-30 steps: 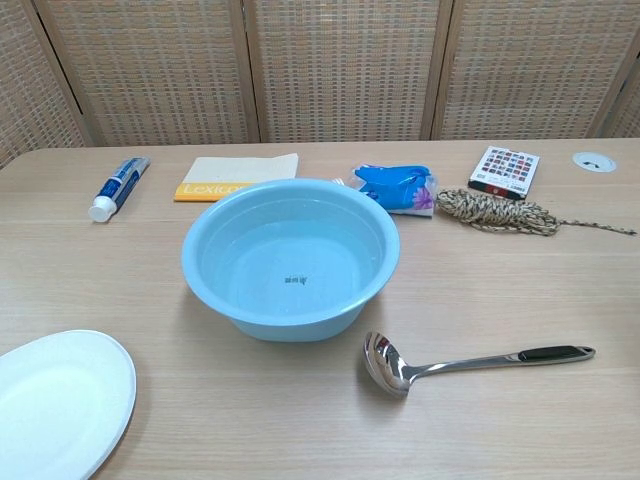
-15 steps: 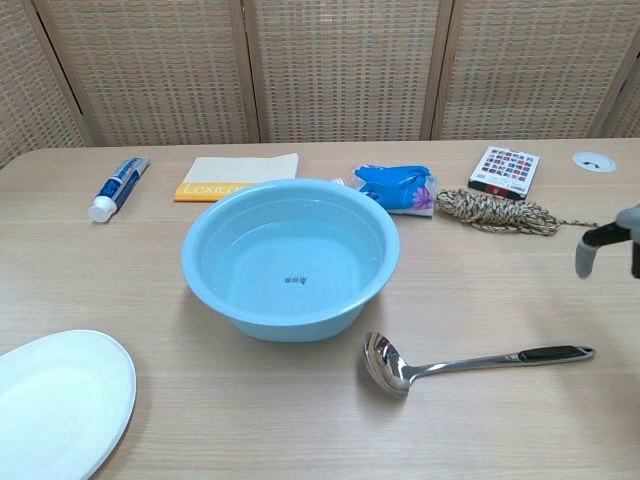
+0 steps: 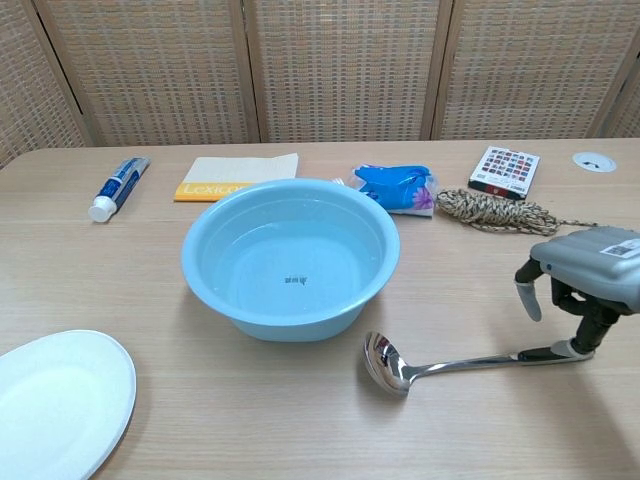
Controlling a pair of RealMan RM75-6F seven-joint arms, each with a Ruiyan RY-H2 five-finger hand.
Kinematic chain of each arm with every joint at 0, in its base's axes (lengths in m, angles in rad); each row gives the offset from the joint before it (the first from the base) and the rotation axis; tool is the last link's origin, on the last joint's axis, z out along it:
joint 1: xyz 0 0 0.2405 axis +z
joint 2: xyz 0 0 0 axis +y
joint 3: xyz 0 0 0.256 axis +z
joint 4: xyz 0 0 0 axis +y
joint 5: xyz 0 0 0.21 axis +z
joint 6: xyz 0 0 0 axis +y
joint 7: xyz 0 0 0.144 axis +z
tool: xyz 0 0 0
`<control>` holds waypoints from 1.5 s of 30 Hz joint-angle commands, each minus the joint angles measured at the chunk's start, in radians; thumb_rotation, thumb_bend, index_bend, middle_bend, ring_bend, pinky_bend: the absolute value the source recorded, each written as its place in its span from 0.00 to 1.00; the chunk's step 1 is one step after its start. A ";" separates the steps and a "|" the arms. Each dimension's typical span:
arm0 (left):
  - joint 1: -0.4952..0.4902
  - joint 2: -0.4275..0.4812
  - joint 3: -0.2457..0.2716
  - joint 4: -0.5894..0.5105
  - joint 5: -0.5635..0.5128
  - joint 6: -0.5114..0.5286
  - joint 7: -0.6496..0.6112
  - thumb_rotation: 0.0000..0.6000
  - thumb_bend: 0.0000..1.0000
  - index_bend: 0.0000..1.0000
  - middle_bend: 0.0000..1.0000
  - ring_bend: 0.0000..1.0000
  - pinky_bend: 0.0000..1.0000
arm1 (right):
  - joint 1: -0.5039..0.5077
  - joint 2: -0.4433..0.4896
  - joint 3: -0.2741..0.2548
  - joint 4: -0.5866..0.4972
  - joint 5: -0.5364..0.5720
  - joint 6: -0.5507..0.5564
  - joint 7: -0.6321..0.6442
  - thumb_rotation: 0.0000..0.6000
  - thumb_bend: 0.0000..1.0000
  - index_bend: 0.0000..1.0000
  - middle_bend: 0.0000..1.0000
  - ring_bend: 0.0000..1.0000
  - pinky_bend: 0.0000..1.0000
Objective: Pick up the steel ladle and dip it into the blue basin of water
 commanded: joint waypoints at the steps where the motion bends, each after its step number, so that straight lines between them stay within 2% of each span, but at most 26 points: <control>1: 0.001 0.002 0.001 0.000 0.001 0.002 -0.005 1.00 0.00 0.00 0.00 0.00 0.00 | 0.003 -0.039 -0.007 0.029 0.001 0.025 -0.004 1.00 0.47 0.55 1.00 1.00 1.00; 22: 0.003 0.006 0.008 0.001 0.012 0.006 -0.016 1.00 0.00 0.00 0.00 0.00 0.00 | -0.006 -0.163 -0.048 0.146 -0.003 0.087 -0.008 1.00 0.49 0.53 1.00 1.00 1.00; 45: 0.000 0.009 0.004 0.002 -0.003 0.001 -0.028 1.00 0.00 0.00 0.00 0.00 0.00 | -0.021 -0.201 -0.050 0.238 -0.004 0.067 0.016 1.00 0.50 0.54 1.00 1.00 1.00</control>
